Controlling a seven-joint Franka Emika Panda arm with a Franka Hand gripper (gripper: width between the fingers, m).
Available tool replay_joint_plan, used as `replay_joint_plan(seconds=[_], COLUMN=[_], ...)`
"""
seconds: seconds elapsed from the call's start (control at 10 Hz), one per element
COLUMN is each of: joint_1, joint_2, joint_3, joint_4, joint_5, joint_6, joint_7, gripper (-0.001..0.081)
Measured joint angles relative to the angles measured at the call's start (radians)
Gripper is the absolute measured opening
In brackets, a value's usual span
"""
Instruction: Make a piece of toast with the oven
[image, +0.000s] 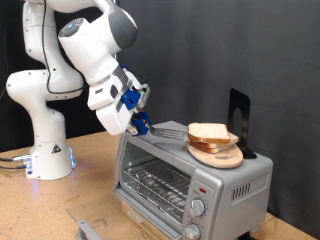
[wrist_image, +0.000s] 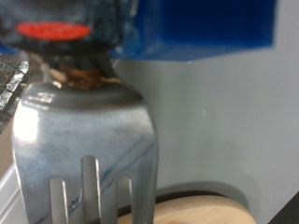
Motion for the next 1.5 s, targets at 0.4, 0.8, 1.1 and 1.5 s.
replay_joint_plan(seconds=[0.4, 0.8, 1.1, 1.5], joint_1=[0.000, -0.002, -0.002, 0.000], joint_2=[-0.006, -0.017, -0.017, -0.014], joint_3=[-0.005, -0.019, -0.013, 0.019], joint_4=[0.008, 0.027, 0.032, 0.035], joint_5=[0.033, 0.036, -0.001, -0.011], joint_6=[-0.012, -0.024, -0.023, -0.002], joint_7=[-0.044, -0.047, -0.043, -0.037], gripper=[0.0369, 0.0369, 0.0369, 0.0369])
